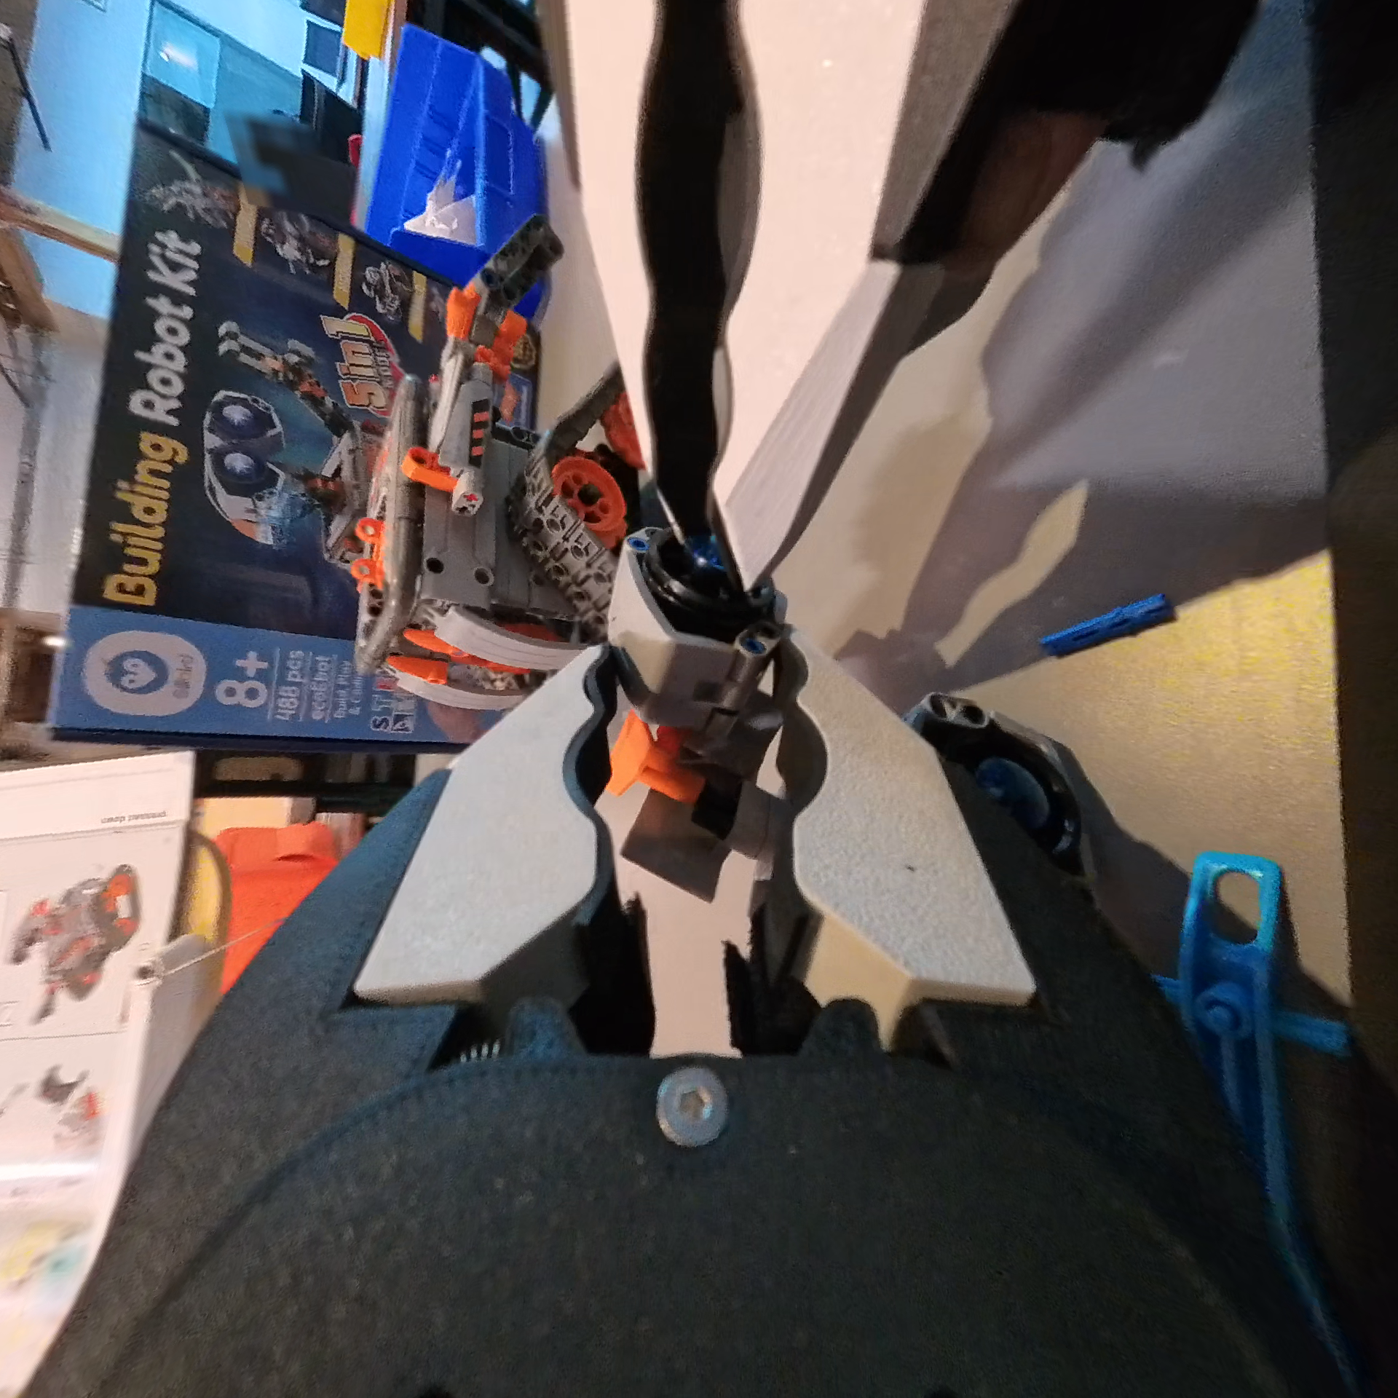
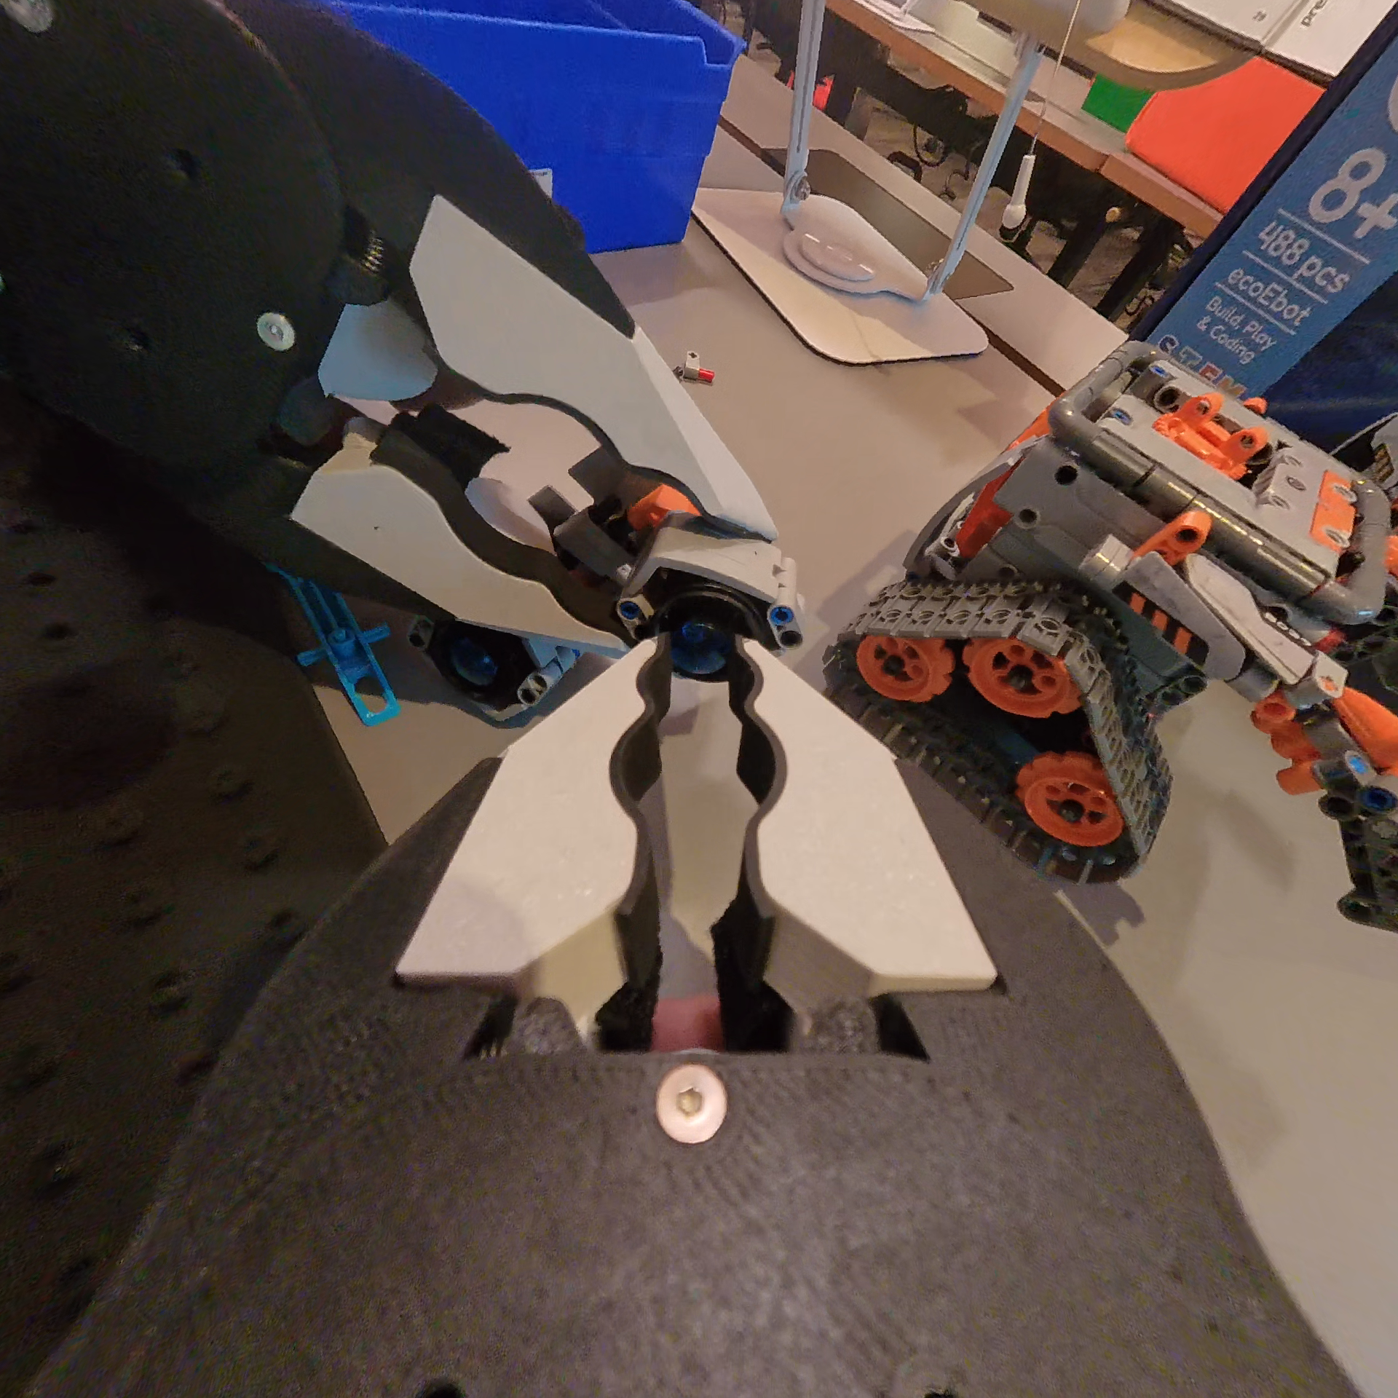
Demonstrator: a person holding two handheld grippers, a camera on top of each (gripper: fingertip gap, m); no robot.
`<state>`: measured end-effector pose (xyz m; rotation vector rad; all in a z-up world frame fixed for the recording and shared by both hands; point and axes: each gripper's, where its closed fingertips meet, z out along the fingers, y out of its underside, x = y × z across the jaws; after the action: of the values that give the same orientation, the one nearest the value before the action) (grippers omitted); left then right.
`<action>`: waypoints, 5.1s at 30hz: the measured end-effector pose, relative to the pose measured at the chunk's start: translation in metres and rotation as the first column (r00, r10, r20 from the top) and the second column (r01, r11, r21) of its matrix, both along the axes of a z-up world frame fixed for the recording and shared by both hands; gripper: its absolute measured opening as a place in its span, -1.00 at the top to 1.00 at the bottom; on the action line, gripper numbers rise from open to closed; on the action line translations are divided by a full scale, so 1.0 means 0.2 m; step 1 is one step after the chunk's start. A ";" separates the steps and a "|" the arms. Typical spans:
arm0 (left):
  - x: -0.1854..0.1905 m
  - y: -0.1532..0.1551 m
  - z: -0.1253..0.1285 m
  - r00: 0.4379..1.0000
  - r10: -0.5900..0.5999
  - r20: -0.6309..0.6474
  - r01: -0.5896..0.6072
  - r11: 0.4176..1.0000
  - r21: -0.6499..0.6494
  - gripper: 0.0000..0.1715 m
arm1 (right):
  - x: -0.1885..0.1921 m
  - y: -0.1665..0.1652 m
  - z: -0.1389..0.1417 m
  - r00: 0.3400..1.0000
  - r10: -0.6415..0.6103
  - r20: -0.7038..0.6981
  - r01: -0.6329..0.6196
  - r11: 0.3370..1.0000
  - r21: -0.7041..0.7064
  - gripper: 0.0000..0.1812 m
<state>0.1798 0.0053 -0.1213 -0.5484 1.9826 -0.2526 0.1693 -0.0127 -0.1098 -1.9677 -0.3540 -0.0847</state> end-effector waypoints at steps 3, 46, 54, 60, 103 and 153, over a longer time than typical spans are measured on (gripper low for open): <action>0.00 0.00 0.01 1.000 0.002 -0.006 -0.003 0.999 -0.049 0.55 | 0.00 0.00 0.01 0.999 -0.009 0.041 0.009 1.000 0.015 0.87; -0.02 -0.01 -0.05 0.954 -0.117 -0.276 0.014 0.937 -0.349 0.55 | 0.00 0.02 -0.02 0.679 0.279 0.679 -0.228 0.959 -0.166 0.86; -0.03 -0.03 -0.08 0.919 -0.168 -0.356 -0.010 0.895 -0.447 0.55 | 0.00 0.01 -0.04 0.764 0.393 0.512 -0.319 0.920 -0.230 0.86; -0.03 -0.02 -0.09 0.901 -0.195 -0.388 -0.041 0.851 -0.523 0.55 | 0.01 0.03 -0.04 0.837 0.433 0.336 -0.368 0.898 -0.241 0.86; 0.05 0.12 -0.15 0.931 0.053 -0.360 -0.213 0.883 -0.419 0.58 | 0.10 0.18 -0.09 0.964 0.022 -0.266 -0.089 0.966 -0.243 0.86; -0.02 -0.05 -0.12 0.874 -0.312 -0.373 -0.053 0.701 -0.711 0.57 | 0.02 0.04 -0.05 0.837 0.520 -0.172 -0.540 0.836 -0.100 0.86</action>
<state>0.1765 -0.0043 -0.1463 -1.0322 2.3755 -1.1076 0.1740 -0.0046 -0.1200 -1.9332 -0.8235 0.4487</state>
